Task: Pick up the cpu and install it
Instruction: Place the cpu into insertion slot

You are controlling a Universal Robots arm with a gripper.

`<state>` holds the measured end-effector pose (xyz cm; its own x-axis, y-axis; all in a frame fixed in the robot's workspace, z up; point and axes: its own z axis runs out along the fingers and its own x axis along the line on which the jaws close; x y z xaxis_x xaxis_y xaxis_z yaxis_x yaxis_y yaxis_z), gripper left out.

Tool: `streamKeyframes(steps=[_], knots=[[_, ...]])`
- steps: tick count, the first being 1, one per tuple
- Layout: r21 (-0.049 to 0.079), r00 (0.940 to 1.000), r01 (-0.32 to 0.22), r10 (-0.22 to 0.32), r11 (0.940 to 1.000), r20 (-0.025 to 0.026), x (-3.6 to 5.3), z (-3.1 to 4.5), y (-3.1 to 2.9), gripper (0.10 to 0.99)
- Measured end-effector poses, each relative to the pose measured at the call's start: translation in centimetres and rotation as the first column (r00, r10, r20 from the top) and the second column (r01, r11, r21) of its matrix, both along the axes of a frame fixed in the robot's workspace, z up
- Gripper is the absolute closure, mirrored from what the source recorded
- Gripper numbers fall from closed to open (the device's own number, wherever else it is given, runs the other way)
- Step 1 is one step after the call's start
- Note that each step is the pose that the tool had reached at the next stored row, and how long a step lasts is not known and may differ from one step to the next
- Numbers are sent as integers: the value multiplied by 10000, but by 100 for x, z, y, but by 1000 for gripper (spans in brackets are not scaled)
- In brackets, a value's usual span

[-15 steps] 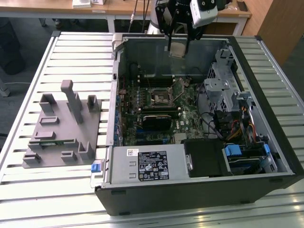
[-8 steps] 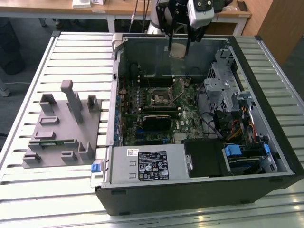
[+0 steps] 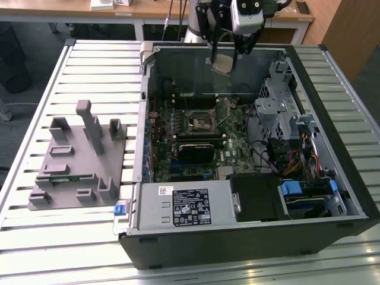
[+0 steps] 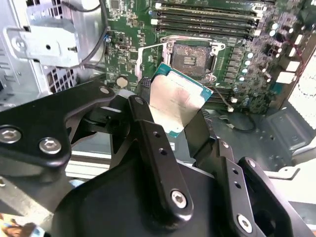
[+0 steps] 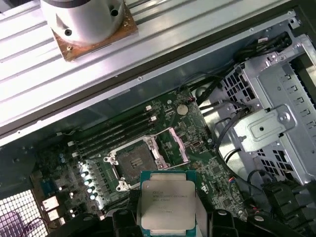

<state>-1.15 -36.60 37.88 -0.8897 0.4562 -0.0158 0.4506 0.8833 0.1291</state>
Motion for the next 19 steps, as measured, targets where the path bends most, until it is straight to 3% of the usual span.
streamKeyframes(steps=[5, 10, 19], knots=[[-11, 9982, 604, -604, 9982, 1, 0, -4, 2, 557], [-27, 9925, 1219, -1219, 9925, 4, 0, -9, 4, 557], [-55, 9729, 2311, -2311, 9729, 10, 0, -18, 5, 557]])
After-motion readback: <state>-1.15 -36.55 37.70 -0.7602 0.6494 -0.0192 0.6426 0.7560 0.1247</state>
